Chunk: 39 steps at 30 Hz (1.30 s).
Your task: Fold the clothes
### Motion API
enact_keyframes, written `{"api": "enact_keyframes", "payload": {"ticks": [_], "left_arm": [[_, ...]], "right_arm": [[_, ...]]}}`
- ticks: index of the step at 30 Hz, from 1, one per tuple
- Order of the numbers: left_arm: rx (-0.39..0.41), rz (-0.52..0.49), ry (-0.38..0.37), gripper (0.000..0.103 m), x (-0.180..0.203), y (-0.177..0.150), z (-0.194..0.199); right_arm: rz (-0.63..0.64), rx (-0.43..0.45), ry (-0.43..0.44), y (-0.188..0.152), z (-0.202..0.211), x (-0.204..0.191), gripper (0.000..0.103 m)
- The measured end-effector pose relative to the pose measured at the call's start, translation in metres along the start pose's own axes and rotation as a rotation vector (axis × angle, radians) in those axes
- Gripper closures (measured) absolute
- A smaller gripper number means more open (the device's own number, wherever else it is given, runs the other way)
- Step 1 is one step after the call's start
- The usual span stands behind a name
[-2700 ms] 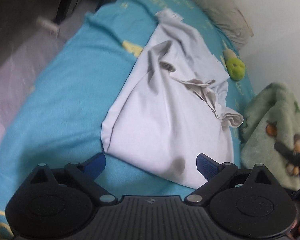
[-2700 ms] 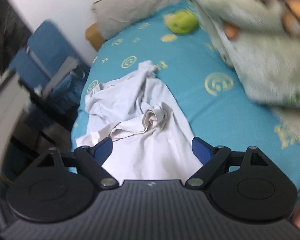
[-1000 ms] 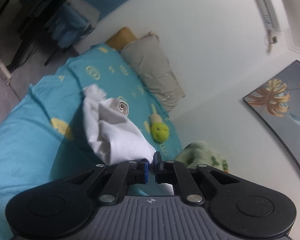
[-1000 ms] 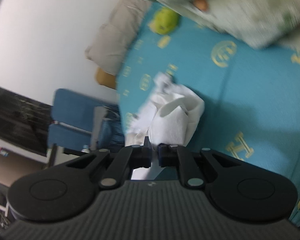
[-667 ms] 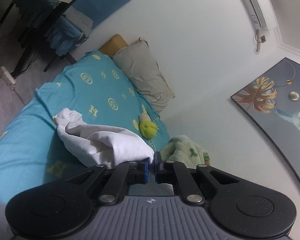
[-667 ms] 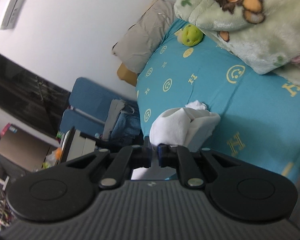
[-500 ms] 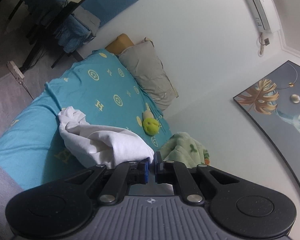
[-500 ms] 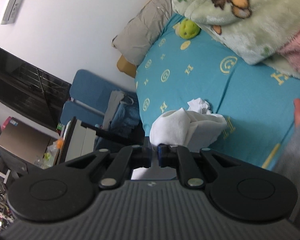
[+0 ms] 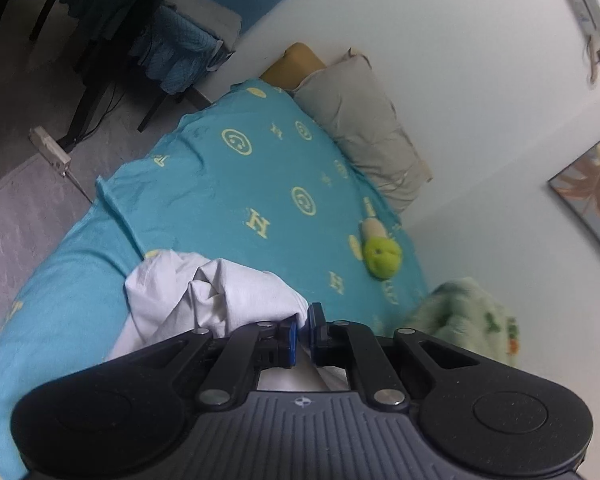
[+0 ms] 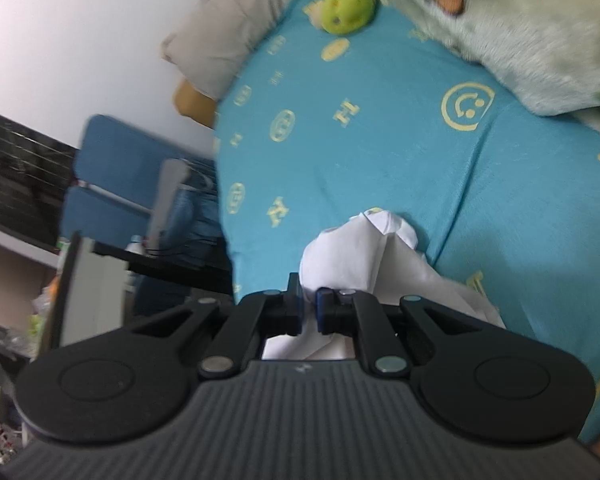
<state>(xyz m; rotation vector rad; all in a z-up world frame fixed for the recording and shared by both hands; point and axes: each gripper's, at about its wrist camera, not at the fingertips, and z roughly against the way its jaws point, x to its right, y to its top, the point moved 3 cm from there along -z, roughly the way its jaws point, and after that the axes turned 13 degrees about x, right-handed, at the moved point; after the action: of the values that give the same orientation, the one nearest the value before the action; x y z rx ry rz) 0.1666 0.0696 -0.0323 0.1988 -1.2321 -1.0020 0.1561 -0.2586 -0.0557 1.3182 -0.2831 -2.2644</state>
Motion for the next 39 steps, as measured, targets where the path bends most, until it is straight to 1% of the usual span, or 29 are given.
{"api": "enact_keyframes", "payload": {"ticks": [2, 4, 7, 8, 10, 13, 18, 22, 24, 25, 26, 27, 28, 29, 30, 31, 32, 33, 35, 36, 38, 39], "left_arm": [[0.02, -0.085, -0.012, 0.096, -0.008, -0.005, -0.031], [0.01, -0.069, -0.014, 0.096, -0.026, -0.012, -0.049], [-0.005, -0.043, -0.016, 0.096, -0.054, -0.023, -0.074], [-0.014, -0.035, -0.003, 0.097, -0.058, -0.022, -0.084], [-0.017, -0.055, -0.009, 0.096, -0.06, -0.019, -0.098], [-0.004, -0.137, -0.014, 0.096, -0.063, -0.019, -0.115], [-0.012, -0.217, -0.009, 0.096, -0.068, -0.026, -0.133], [-0.008, -0.238, -0.015, 0.095, -0.064, -0.026, -0.133], [0.0, -0.273, -0.019, 0.095, -0.06, -0.026, -0.129], [0.004, -0.296, -0.02, 0.091, -0.057, -0.026, -0.126], [0.006, -0.321, -0.026, 0.087, -0.052, -0.027, -0.122], [0.011, -0.343, -0.033, 0.076, -0.048, -0.027, -0.117], [0.015, -0.364, -0.04, 0.063, -0.044, -0.027, -0.113], [0.029, -0.39, -0.04, 0.054, -0.04, -0.028, -0.108], [0.049, -0.419, -0.035, 0.038, -0.035, -0.03, -0.103], [0.064, -0.449, -0.03, 0.029, -0.03, -0.031, -0.097], [0.067, -0.473, -0.032, 0.026, -0.026, -0.034, -0.093], [0.069, -0.497, -0.033, 0.023, -0.022, -0.036, -0.088], [0.049, -0.525, -0.039, 0.023, -0.02, -0.043, -0.084], [0.027, -0.534, -0.024, 0.023, -0.021, -0.047, -0.085], [-0.016, -0.556, 0.006, 0.023, -0.024, -0.053, -0.092], [-0.033, -0.568, 0.02, 0.023, -0.025, -0.056, -0.095]], "right_arm": [[-0.031, -0.018, -0.01, 0.001, -0.026, 0.01, 0.093], [-0.068, -0.036, -0.01, -0.003, -0.046, 0.021, 0.093], [-0.035, -0.03, -0.037, -0.011, -0.065, 0.029, 0.093], [-0.023, -0.031, -0.043, -0.012, -0.07, 0.028, 0.093], [0.008, -0.028, -0.049, -0.011, -0.081, 0.024, 0.093], [0.013, -0.028, -0.036, -0.004, -0.096, 0.021, 0.093], [0.042, -0.031, -0.05, -0.003, -0.118, 0.025, 0.093], [0.042, -0.033, -0.054, -0.006, -0.12, 0.03, 0.091], [0.083, -0.037, -0.054, -0.007, -0.116, 0.024, 0.09], [0.112, -0.035, -0.047, -0.007, -0.114, 0.02, 0.086], [0.138, -0.029, -0.029, -0.007, -0.11, 0.015, 0.07], [0.151, -0.024, 0.0, -0.008, -0.105, 0.009, 0.058], [0.156, -0.017, 0.041, -0.009, -0.098, 0.004, 0.031], [0.166, -0.003, 0.082, -0.01, -0.091, -0.002, 0.018], [0.197, 0.018, 0.106, -0.011, -0.084, -0.009, 0.017], [0.246, 0.04, 0.116, -0.013, -0.078, -0.016, 0.018], [0.3, 0.059, 0.119, -0.016, -0.072, -0.023, 0.018], [0.365, 0.069, 0.102, -0.02, -0.069, -0.028, 0.018], [0.497, 0.066, 0.047, -0.031, -0.068, -0.033, 0.017], [0.532, 0.053, 0.04, -0.036, -0.07, -0.033, 0.017], [0.551, 0.018, 0.046, -0.043, -0.077, -0.029, 0.02], [0.561, 0.002, 0.03, -0.046, -0.082, -0.027, 0.02]]}}
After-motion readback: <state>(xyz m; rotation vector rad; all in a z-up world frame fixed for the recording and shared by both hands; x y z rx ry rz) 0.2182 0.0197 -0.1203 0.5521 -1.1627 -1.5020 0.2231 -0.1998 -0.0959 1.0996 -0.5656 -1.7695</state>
